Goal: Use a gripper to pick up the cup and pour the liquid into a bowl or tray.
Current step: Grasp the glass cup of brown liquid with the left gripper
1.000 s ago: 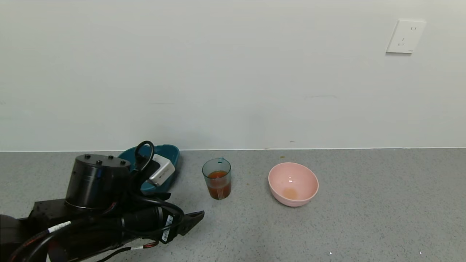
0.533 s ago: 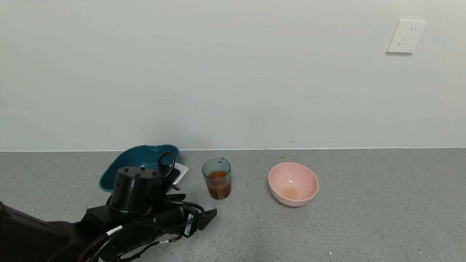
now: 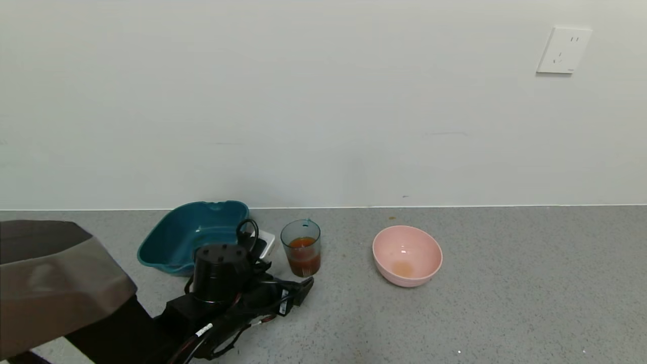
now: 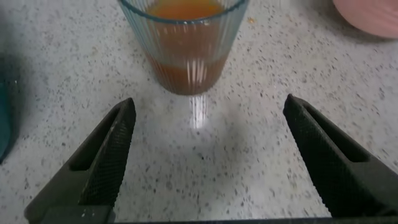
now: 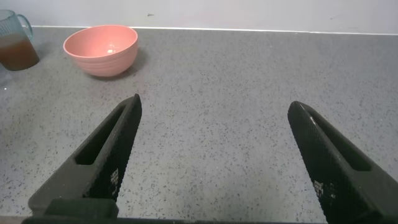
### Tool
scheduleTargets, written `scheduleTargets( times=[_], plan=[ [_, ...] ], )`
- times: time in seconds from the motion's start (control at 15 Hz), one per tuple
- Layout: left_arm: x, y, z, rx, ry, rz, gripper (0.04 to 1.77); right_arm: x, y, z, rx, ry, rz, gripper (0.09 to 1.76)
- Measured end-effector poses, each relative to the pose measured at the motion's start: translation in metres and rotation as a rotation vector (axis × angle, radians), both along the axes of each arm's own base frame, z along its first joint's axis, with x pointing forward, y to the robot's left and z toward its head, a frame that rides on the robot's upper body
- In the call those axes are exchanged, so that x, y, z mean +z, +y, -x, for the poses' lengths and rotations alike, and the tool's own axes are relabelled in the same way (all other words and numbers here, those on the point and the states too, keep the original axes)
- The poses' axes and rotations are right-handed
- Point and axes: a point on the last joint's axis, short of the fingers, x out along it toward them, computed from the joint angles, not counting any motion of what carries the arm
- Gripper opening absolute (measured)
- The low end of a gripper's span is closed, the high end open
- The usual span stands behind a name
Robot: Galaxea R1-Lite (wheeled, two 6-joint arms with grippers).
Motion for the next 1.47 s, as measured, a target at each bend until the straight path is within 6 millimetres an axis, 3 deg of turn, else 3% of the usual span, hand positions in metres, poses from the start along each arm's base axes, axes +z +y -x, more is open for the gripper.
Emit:
scheduleTargets(
  times=[0.53, 1.47],
  plan=[
    [-0.029, -0.009, -0.017, 0.075, -0.071, 0.052, 1.72, 0.0, 0.0, 0.0, 0.0, 0.0, 0.0, 1.71],
    [-0.048, -0.02, -0.038, 0.105, -0.114, 0.095, 1.72, 0.0, 0.0, 0.0, 0.001, 0.0, 0.0, 1.71]
  ],
)
